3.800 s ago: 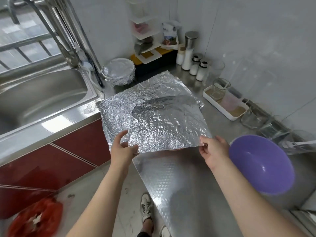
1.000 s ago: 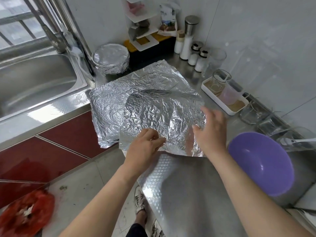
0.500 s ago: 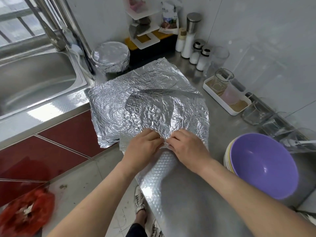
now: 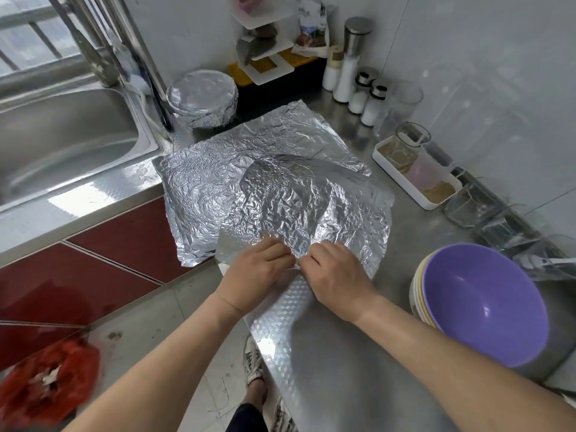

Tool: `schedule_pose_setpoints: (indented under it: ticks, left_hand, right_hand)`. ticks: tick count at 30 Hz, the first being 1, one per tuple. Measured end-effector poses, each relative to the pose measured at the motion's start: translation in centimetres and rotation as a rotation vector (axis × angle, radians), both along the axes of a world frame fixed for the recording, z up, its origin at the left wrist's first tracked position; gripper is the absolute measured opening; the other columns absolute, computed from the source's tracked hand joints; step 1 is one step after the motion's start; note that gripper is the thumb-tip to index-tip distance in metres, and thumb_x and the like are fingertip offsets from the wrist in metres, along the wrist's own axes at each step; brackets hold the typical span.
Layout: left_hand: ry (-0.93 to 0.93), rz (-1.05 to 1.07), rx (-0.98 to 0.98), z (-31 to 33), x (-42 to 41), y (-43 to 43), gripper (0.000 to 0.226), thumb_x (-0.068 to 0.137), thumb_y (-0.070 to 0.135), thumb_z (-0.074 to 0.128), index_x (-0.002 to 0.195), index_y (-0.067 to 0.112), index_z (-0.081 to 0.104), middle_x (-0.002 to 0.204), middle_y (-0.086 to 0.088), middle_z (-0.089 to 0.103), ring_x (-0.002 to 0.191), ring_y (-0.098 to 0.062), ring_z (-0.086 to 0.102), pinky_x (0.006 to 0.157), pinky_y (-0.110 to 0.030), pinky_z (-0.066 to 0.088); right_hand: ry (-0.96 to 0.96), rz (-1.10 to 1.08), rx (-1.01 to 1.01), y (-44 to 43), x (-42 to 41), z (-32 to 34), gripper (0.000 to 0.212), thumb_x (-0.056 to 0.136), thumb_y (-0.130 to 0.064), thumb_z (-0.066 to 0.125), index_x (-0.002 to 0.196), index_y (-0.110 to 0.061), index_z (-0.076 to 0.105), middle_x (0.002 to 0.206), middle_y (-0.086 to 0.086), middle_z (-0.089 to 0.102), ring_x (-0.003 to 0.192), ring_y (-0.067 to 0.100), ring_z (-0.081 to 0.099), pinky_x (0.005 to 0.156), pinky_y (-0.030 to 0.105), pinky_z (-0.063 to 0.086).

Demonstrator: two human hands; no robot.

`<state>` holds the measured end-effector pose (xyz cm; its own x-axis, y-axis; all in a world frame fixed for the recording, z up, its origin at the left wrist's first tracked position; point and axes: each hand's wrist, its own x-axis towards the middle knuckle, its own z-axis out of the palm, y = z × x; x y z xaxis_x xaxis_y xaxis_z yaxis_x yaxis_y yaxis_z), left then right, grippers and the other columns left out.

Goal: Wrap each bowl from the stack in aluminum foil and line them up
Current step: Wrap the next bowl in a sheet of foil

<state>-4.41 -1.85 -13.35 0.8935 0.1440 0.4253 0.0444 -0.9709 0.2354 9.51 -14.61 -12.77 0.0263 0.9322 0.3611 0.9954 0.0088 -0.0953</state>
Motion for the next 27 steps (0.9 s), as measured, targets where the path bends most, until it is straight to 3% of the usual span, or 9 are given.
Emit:
schedule_pose_setpoints:
  ticks: [5,8,11,17,20,23,25,27]
  left_hand:
    - [0.011,0.060,-0.030,0.2,-0.8,1.1,0.013,0.087,0.009,0.063,0.092,0.009,0.075,0.095,-0.004,0.070,0.098,-0.022,0.057,0.080,-0.034,0.051]
    - [0.037,0.156,-0.086,0.7,-1.2,1.2,0.020,0.082,0.003,0.071,0.099,0.011,0.076,0.102,-0.004,0.070,0.102,-0.025,0.059,0.081,-0.037,0.054]
    - [0.034,0.101,-0.146,1.3,-0.8,0.1,0.020,0.089,0.023,0.062,0.101,0.014,0.075,0.100,-0.002,0.068,0.096,-0.024,0.060,0.073,-0.033,0.054]
    - [0.064,0.061,-0.174,0.7,0.1,-0.5,0.021,0.091,0.031,0.064,0.099,0.016,0.076,0.095,0.001,0.069,0.087,-0.019,0.059,0.073,-0.033,0.052]
    - [0.058,0.042,-0.157,0.6,0.2,-0.4,0.019,0.090,0.028,0.065,0.098,0.015,0.076,0.093,0.001,0.070,0.086,-0.019,0.061,0.074,-0.030,0.051]
    - [0.047,0.053,-0.153,0.4,0.4,-0.4,0.017,0.089,0.024,0.063,0.094,0.015,0.077,0.093,0.001,0.071,0.087,-0.021,0.062,0.072,-0.033,0.054]
    - [0.038,0.055,-0.141,0.2,0.4,-0.4,0.011,0.083,0.013,0.071,0.091,0.013,0.077,0.094,0.000,0.072,0.088,-0.021,0.063,0.073,-0.033,0.054]
    - [0.034,0.068,-0.144,0.2,0.2,-0.3,0.019,0.074,0.001,0.080,0.089,0.011,0.077,0.093,-0.001,0.073,0.088,-0.021,0.063,0.074,-0.030,0.053]
  right_hand:
    - [0.238,-0.014,-0.069,-0.1,1.4,1.1,0.026,0.090,-0.032,0.049,0.084,-0.018,0.070,0.084,-0.003,0.061,0.078,0.020,0.057,0.067,0.037,0.045]
    - [0.225,0.002,-0.065,-0.8,2.4,1.2,0.028,0.088,-0.038,0.051,0.086,-0.020,0.072,0.087,-0.005,0.062,0.081,0.019,0.058,0.071,0.035,0.044]
    - [0.142,0.011,-0.045,-0.8,2.4,0.8,0.026,0.087,-0.037,0.053,0.085,-0.019,0.071,0.087,-0.004,0.062,0.081,0.019,0.057,0.072,0.033,0.039]
    - [0.010,0.063,0.017,-0.4,1.8,0.0,0.019,0.091,-0.027,0.057,0.086,-0.014,0.070,0.085,0.000,0.062,0.079,0.021,0.057,0.071,0.034,0.043]
    - [-0.026,0.068,0.036,-0.3,1.7,-0.4,0.004,0.086,-0.015,0.069,0.084,-0.013,0.067,0.084,0.002,0.060,0.077,0.022,0.055,0.070,0.033,0.039]
    - [-0.019,0.052,0.051,-0.1,1.5,-0.6,0.010,0.082,-0.009,0.073,0.079,-0.012,0.065,0.079,0.002,0.058,0.074,0.022,0.052,0.069,0.031,0.036]
    - [0.006,0.037,0.036,-0.1,1.4,-0.5,0.009,0.083,-0.011,0.073,0.079,-0.013,0.064,0.079,0.002,0.057,0.074,0.022,0.051,0.067,0.032,0.037]
    - [0.025,0.034,-0.002,-0.5,1.6,0.0,0.008,0.089,-0.021,0.064,0.084,-0.015,0.066,0.083,0.000,0.059,0.076,0.021,0.052,0.067,0.033,0.041]
